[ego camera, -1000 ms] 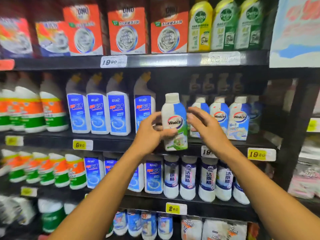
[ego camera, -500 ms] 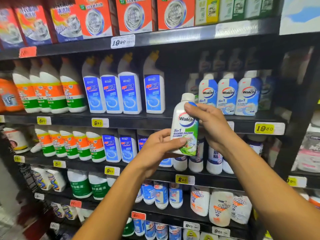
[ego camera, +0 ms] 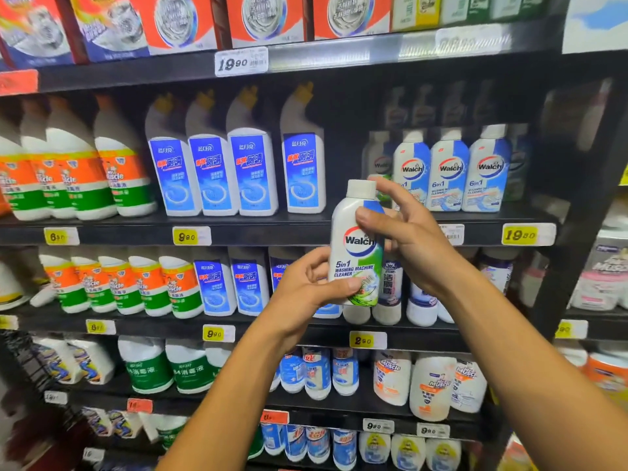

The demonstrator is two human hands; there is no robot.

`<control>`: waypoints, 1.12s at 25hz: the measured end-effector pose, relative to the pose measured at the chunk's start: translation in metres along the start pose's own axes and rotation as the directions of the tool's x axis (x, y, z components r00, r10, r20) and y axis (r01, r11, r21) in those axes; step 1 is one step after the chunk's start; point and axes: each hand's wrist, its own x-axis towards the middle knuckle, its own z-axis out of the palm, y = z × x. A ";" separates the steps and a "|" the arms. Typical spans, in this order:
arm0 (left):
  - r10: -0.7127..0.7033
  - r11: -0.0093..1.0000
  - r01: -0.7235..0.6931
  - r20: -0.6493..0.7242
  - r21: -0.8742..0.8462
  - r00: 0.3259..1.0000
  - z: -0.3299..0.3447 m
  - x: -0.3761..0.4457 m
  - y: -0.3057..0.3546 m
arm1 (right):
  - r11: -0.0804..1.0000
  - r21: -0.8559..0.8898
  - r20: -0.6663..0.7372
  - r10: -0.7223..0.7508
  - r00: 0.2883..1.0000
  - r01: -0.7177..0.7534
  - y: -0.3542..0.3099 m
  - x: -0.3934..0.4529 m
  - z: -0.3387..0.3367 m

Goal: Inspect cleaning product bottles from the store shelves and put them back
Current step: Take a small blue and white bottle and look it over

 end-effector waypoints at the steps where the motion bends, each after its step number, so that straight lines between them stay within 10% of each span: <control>1: -0.020 1.000 0.020 0.012 -0.024 1.000 -0.003 -0.002 -0.003 | 1.000 -0.002 0.006 0.002 1.000 -0.002 0.003 -0.002 0.002; 19: 0.069 0.996 -0.062 -0.115 0.065 0.991 -0.024 -0.016 -0.019 | 0.996 -0.091 -0.105 -0.014 0.994 0.005 0.011 0.006 0.028; 28: -0.010 0.997 0.015 0.058 -0.079 0.998 -0.031 -0.018 -0.010 | 0.994 -0.079 -0.089 0.067 0.994 -0.074 0.004 0.010 0.032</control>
